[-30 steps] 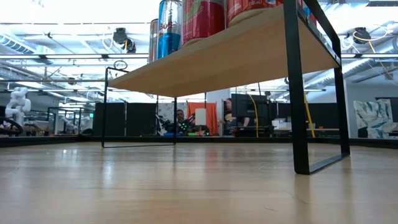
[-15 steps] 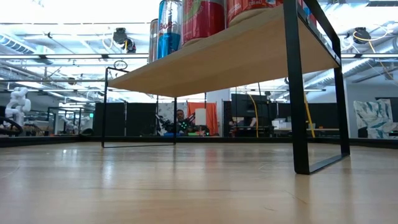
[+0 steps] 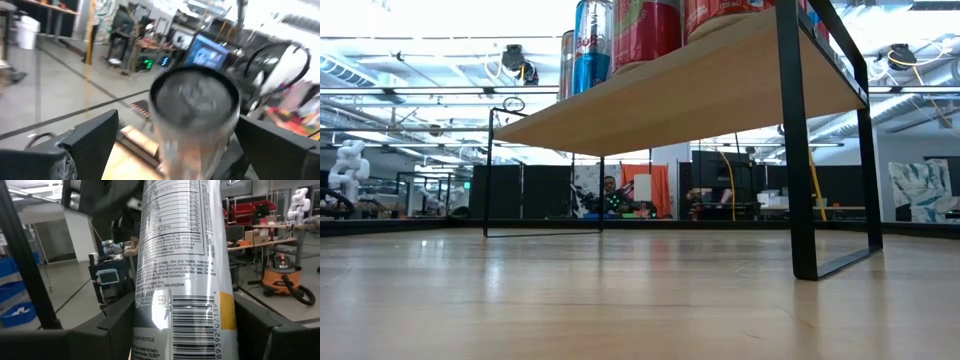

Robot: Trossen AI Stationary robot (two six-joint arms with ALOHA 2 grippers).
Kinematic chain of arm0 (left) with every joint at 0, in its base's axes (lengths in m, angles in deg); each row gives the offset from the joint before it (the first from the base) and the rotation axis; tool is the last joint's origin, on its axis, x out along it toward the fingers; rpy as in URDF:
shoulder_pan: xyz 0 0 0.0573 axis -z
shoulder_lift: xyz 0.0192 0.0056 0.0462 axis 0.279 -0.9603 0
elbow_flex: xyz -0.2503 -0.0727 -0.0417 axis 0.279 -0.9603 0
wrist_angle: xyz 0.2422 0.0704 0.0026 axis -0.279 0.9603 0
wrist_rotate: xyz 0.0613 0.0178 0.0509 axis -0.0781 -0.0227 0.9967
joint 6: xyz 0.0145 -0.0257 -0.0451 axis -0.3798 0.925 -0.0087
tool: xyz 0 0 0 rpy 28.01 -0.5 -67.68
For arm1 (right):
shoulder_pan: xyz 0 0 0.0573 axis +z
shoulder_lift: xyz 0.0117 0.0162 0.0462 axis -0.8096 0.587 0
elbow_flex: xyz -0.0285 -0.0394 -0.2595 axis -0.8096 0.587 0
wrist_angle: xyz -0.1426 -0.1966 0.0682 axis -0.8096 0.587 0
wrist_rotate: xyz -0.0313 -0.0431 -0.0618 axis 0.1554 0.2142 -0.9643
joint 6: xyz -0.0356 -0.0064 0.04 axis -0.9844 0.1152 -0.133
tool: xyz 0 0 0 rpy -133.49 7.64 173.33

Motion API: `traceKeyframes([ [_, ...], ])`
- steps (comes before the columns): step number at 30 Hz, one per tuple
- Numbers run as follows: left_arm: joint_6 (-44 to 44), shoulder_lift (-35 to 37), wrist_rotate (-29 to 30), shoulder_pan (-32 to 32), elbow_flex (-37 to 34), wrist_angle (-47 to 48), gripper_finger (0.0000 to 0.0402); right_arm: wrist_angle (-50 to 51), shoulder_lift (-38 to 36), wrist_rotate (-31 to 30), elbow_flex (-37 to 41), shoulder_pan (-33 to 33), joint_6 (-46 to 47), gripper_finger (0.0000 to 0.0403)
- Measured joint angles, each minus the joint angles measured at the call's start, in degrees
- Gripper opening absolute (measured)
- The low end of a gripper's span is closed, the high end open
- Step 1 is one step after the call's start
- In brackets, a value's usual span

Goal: Place canned beverage on shelf
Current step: Put the white yellow soda can on the shelf aligned with the other white yellow soda can

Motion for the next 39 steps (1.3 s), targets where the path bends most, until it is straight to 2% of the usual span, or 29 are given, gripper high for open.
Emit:
traceKeyframes([
  [4, 0.07, -1.23, -3.89, -2.35, 0.00, -5.33, 0.0400, 0.11, 0.00, 0.63, 0.00, -0.42, -0.76, 0.0238],
  [9, 0.81, -2.54, -8.54, -5.03, 0.00, -7.00, 0.0400, 0.01, 0.00, 0.39, 0.00, -0.79, -1.24, 0.0238],
  [18, 1.67, -2.85, -8.88, -5.47, 0.00, -6.96, 0.0394, 0.02, 0.00, 0.54, 0.00, -0.81, -1.24, 0.0238],
  [34, 1.42, -2.11, -11.51, -5.47, 0.02, -6.53, 0.0272, 0.39, 0.00, 0.65, 0.00, -0.81, -1.15, 0.0238],
  [39, 1.43, -1.83, -11.53, -5.50, 0.02, -6.13, 0.0253, 0.38, -0.02, 0.51, 0.00, -0.81, -1.19, 0.0238],
])
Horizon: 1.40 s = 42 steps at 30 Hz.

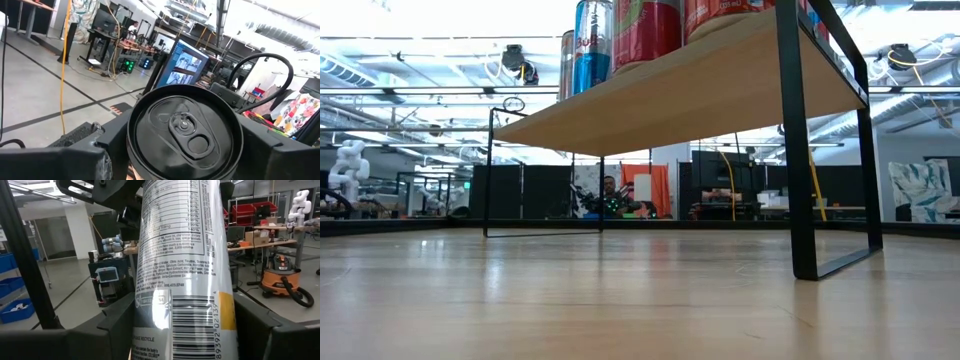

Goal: Place canned beverage on shelf
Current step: Put the white yellow soda can on the shelf aligned with the other white yellow soda can

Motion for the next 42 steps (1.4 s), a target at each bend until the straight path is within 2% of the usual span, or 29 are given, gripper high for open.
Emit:
traceKeyframes([
  [7, 0.55, 0.68, -0.15, 0.02, -0.02, 1.26, 0.0256, 0.25, 0.00, 0.08, 0.00, -0.12, 1.96, 0.0245],
  [15, -0.17, 1.62, 1.43, 0.02, -0.02, 3.07, 0.0256, 1.59, -0.13, 0.16, 0.00, -0.37, 10.82, 0.0311],
  [21, 0.17, 2.90, 5.13, 0.07, -0.02, 8.20, 0.0256, 3.54, -0.86, 1.67, 0.00, -0.42, 11.82, 0.0344],
  [28, 3.22, 5.01, 10.85, 0.02, -0.02, 20.48, 0.0256, 14.06, -6.86, 1.81, 0.00, -0.53, 11.60, 0.0344],
  [34, 8.46, 5.26, 11.81, 0.21, -0.09, 31.06, 0.0256, 25.46, -12.81, 2.15, 0.00, -0.58, 12.77, 0.0344],
  [39, 13.60, 5.31, 13.52, 2.96, -3.05, 36.17, 0.0256, 40.99, -17.35, 9.09, 0.00, 0.29, 19.89, 0.0345],
  [42, 16.71, 5.41, 15.10, 5.67, -5.77, 36.46, 0.0256, 48.09, -19.10, 10.69, 0.00, 2.74, 21.02, 0.0345],
])
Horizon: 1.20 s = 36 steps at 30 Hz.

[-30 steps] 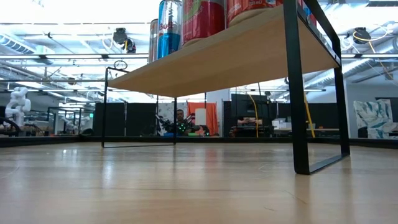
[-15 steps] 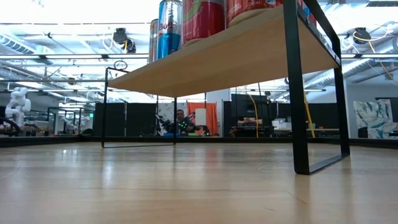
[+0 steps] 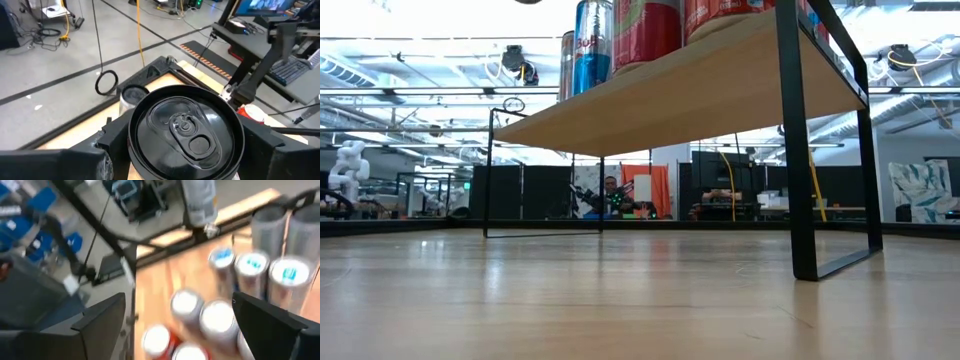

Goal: Place canned beverage on shelf
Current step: Put the white yellow soda can on the shelf aligned with the other white yellow soda can

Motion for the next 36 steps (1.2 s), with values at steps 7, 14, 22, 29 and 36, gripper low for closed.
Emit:
traceKeyframes([
  [7, 3.02, -0.05, 4.83, 4.75, -5.02, -0.10, 0.0256, 2.58, -2.10, -4.44, 0.00, 6.65, 1.71, 0.0345],
  [14, -0.36, -0.10, 5.60, 4.90, -9.30, -0.19, 0.0256, -0.52, -1.79, -15.33, 4.72, 12.93, 3.02, 0.0345],
  [22, -2.11, 2.04, 5.60, 4.93, -15.01, -1.72, 0.0256, -10.97, -1.93, -15.46, 12.27, 18.00, 4.55, 0.0337],
  [29, -5.23, 3.89, 4.77, 3.64, -19.93, -7.05, 0.0256, -15.60, -1.93, -22.39, 15.42, 22.94, 5.82, 0.0318],
  [36, -10.87, 4.01, -1.18, -0.39, -24.91, -16.99, 0.0256, -19.33, -1.95, -28.56, 15.83, 26.17, 5.57, 0.0315],
])
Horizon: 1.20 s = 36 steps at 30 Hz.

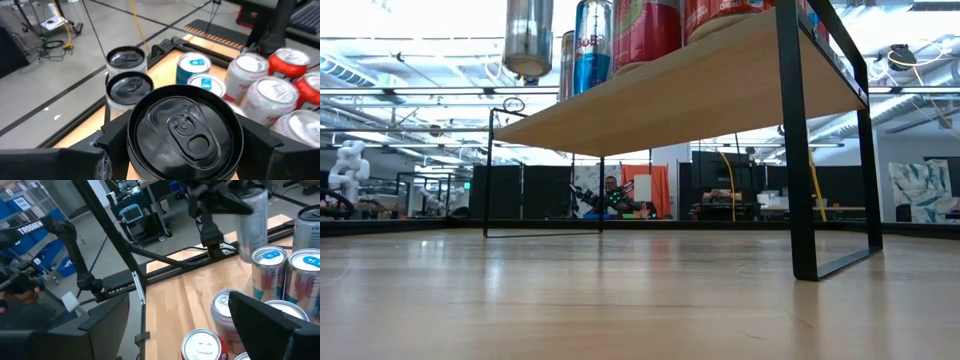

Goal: Place canned beverage on shelf
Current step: Put the white yellow soda can on the shelf aligned with the other white yellow soda can

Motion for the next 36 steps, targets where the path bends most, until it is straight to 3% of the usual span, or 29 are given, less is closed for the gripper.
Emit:
traceKeyframes([
  [15, -1.19, 0.23, -1.89, -4.19, -8.65, -8.91, 0.0256, 0.19, 0.02, -0.34, 0.01, 1.20, 0.07, 0.0315],
  [36, 0.41, 0.15, -1.08, -6.57, -13.08, -13.06, 0.0256, 0.59, 0.02, -0.32, -0.01, 1.20, 0.01, 0.0315],
])
